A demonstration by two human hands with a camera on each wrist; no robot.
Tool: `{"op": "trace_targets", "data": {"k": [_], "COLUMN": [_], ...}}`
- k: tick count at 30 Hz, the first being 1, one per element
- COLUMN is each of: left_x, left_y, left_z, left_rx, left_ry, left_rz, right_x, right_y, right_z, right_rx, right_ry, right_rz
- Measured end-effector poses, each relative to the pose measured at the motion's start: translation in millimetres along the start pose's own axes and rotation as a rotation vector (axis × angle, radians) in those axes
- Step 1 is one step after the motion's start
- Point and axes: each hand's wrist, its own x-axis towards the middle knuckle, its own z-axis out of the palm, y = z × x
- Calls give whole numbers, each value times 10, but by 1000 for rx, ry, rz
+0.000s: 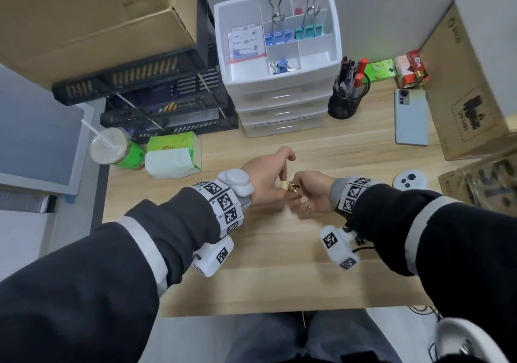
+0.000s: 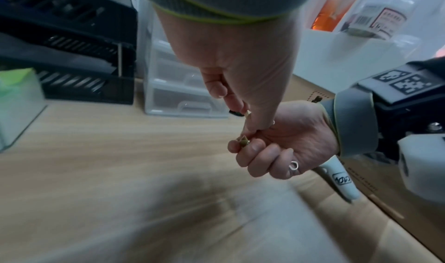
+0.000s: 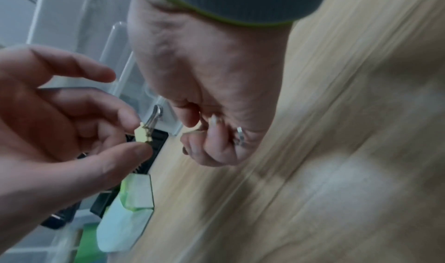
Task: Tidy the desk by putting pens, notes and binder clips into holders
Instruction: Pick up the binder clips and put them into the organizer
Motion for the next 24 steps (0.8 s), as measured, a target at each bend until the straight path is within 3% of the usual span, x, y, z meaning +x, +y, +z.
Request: {"op": "trace_targets", "data": {"k": [8,20,24], "left_x": [173,208,179], "left_y": [258,334,346], "left_z": [-247,-476,-548], "left_rx": [79,179,217], "left_ry": [47,70,122], "left_rz": [84,80,141], "right_x": [-381,-498,-573], "right_y": [-257,-461,-518], "right_z": [20,-41,-17], "right_rx": [11,53,56], "right_ry": [10,51,71], "right_rz": [-84,-134,-135]}}
